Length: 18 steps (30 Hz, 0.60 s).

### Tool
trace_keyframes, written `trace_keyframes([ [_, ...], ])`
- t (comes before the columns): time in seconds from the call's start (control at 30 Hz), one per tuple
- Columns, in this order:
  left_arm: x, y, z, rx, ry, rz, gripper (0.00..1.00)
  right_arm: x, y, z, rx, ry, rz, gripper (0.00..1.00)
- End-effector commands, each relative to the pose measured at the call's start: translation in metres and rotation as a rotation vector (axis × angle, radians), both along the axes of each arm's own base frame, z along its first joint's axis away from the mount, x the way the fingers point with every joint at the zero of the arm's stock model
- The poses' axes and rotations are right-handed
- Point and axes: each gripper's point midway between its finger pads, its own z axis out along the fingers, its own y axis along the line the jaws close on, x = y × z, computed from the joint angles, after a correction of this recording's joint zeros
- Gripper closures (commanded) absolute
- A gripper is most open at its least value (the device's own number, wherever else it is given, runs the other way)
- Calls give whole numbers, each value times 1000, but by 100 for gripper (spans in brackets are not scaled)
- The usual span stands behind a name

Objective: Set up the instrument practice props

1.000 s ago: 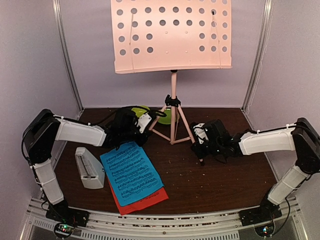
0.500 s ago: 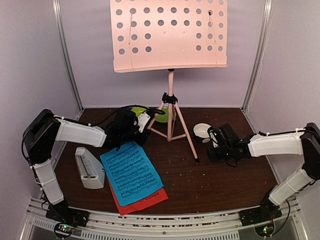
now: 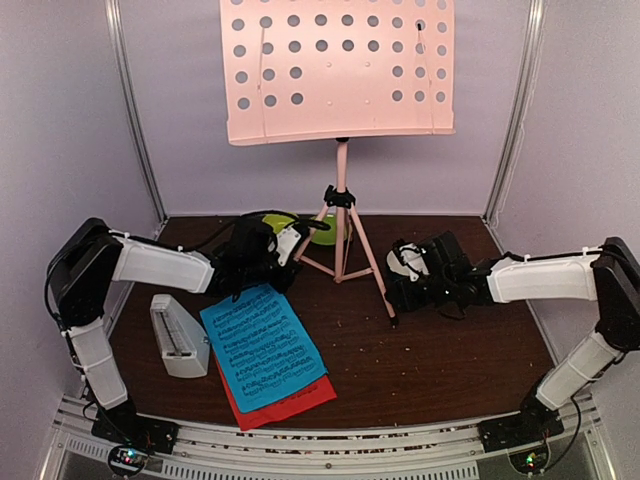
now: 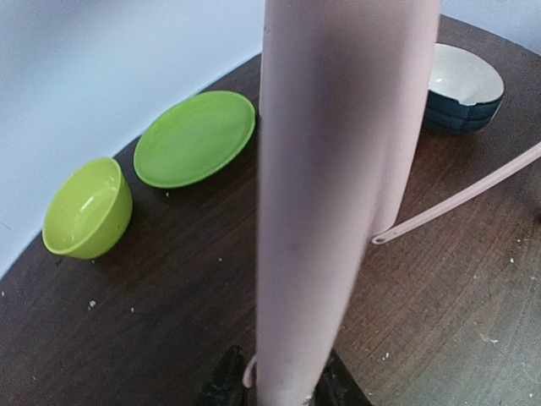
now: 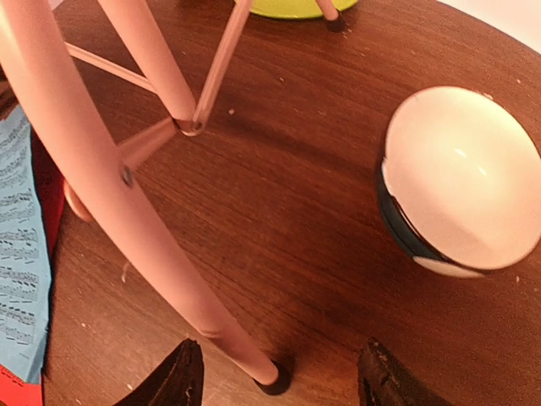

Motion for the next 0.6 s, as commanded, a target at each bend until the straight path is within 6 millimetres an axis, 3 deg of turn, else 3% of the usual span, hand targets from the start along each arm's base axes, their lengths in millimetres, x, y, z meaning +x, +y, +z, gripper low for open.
trace_keyframes([
  [0.0,5,12,-16,53,39,41,65,10,33,18,52,-35,126,38],
  [0.17,9,23,-13,50,42,59,58,17,46,18,50,-37,171,44],
  [0.37,11,20,-7,35,39,38,72,13,57,10,80,-28,226,61],
  [0.57,15,15,-4,22,33,23,88,8,49,9,85,-38,206,86],
])
